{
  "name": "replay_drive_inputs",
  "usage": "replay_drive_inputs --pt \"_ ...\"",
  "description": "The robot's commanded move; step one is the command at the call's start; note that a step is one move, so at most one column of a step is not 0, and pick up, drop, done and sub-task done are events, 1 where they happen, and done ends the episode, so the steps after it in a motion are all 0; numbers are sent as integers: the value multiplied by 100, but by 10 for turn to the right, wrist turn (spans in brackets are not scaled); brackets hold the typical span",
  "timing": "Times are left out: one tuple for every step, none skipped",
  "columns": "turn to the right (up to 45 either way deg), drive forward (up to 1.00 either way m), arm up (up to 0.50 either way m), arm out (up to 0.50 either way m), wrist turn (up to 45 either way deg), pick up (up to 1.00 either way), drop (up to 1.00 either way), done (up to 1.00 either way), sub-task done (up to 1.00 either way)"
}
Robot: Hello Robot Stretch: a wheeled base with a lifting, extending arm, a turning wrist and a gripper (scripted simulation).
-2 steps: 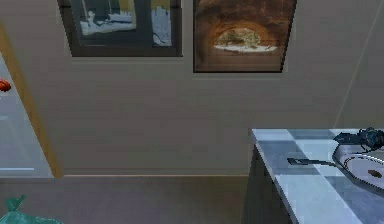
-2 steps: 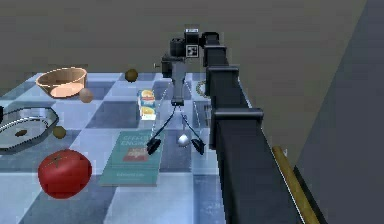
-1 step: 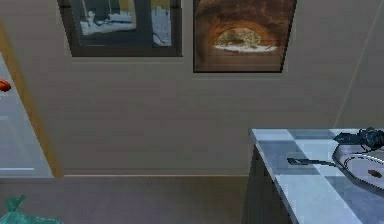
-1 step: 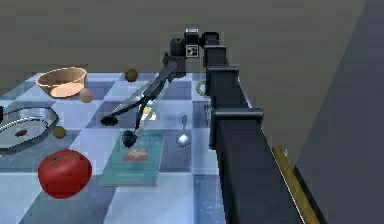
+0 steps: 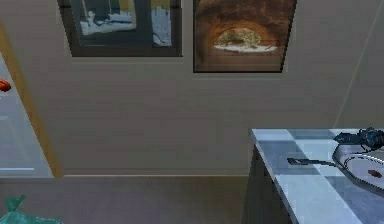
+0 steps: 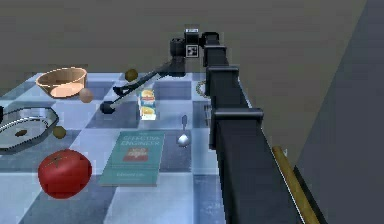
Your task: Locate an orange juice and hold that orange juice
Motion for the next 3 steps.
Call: replay_drive_inputs --pt "0 0 0 0 450 0 0 0 0" --pt "0 0 0 0 60 0 0 0 0" --pt "0 0 -16 0 0 0 0 0 0"
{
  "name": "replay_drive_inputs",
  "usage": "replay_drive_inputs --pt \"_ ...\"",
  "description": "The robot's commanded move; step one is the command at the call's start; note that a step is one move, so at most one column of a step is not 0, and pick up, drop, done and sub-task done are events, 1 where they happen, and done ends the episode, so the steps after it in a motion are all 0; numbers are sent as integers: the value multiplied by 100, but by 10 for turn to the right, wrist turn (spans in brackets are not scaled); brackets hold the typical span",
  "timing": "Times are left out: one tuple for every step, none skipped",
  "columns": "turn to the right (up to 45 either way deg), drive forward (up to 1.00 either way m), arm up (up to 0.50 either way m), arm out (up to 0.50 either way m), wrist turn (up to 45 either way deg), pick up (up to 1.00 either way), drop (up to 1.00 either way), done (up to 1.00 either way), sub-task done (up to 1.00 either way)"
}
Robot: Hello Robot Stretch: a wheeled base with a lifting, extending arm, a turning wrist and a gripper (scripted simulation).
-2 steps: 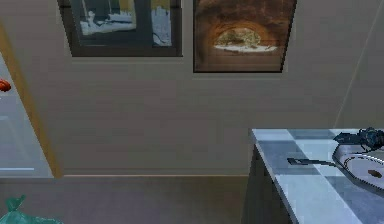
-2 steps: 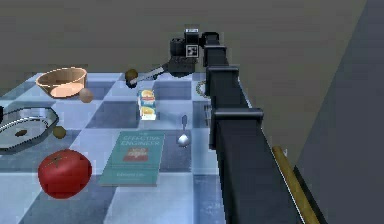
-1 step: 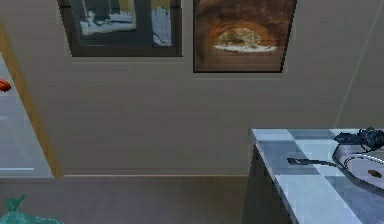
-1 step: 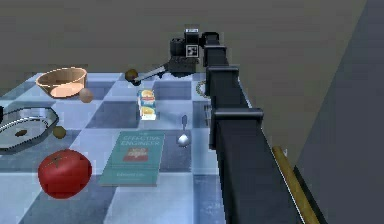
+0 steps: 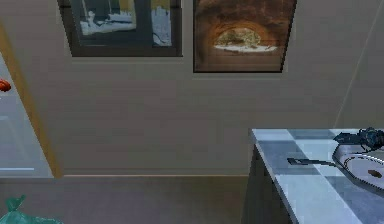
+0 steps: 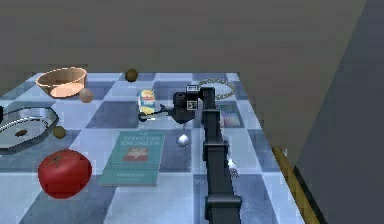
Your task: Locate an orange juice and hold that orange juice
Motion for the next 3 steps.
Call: replay_drive_inputs --pt "0 0 0 0 0 100 0 0 0" --pt "0 0 10 0 0 0 0 0 0" --pt "0 0 0 0 0 0 0 100 0"
